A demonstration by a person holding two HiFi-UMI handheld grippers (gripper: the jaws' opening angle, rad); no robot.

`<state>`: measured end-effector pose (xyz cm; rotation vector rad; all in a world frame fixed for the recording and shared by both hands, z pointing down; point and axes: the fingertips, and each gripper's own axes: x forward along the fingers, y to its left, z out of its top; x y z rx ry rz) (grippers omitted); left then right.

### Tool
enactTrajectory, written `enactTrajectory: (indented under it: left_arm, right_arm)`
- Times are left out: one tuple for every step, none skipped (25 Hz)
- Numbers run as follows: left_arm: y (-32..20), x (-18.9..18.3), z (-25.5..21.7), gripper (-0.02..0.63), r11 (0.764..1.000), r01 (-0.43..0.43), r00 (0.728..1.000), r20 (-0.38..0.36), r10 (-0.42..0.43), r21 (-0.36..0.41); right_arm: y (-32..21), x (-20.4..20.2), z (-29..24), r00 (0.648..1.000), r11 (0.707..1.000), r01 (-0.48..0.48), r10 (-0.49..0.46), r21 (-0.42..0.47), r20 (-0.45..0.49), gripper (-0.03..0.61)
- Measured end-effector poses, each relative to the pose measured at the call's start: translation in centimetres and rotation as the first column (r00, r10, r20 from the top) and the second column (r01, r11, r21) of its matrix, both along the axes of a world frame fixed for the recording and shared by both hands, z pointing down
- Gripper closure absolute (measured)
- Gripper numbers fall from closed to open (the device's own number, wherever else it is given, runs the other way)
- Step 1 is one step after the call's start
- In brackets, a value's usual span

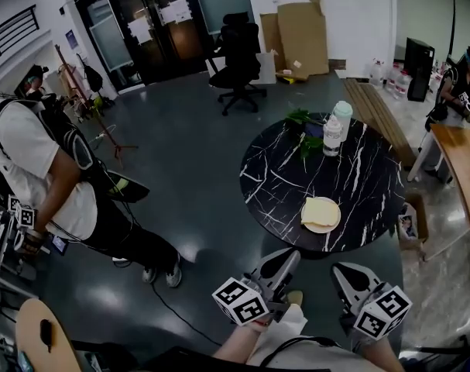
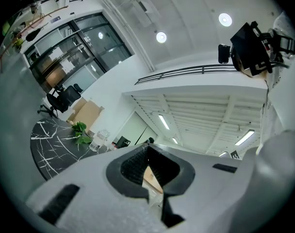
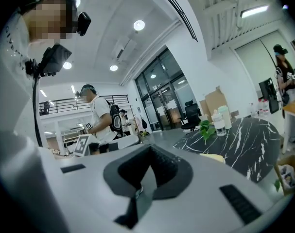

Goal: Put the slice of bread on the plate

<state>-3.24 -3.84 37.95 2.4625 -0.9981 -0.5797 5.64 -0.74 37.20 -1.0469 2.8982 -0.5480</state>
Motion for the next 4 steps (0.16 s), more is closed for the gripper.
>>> enactTrajectory:
  left_arm:
    - [-0.08, -0.01, 0.13, 0.606, 1.000, 0.002, 1.000, 0.004, -0.002, 0.000]
    - [-0.16, -0.03, 0.21, 0.606, 1.000, 0.004, 1.000, 0.008, -0.004, 0.002]
    - [-0.25, -0.05, 0.25, 0.606, 1.000, 0.006, 1.000, 0.013, -0.006, 0.003]
    - [-0.35, -0.07, 0.28, 0.606, 1.000, 0.008, 1.000, 0.018, -0.008, 0.005]
  right_arm:
    - [-0.08, -0.04, 0.04, 1.000, 1.000, 0.003, -0.003, 0.001, 0.004, 0.568]
    - [-0.16, -0.08, 0.04, 1.000, 1.000, 0.006, -0.006, 0.001, 0.007, 0.568]
    - [-0.24, -0.11, 0.02, 1.000, 1.000, 0.009, -0.009, 0.001, 0.010, 0.568]
    - [-0.31, -0.14, -0.01, 1.000, 1.000, 0.012, -0.012, 0.002, 0.013, 0.568]
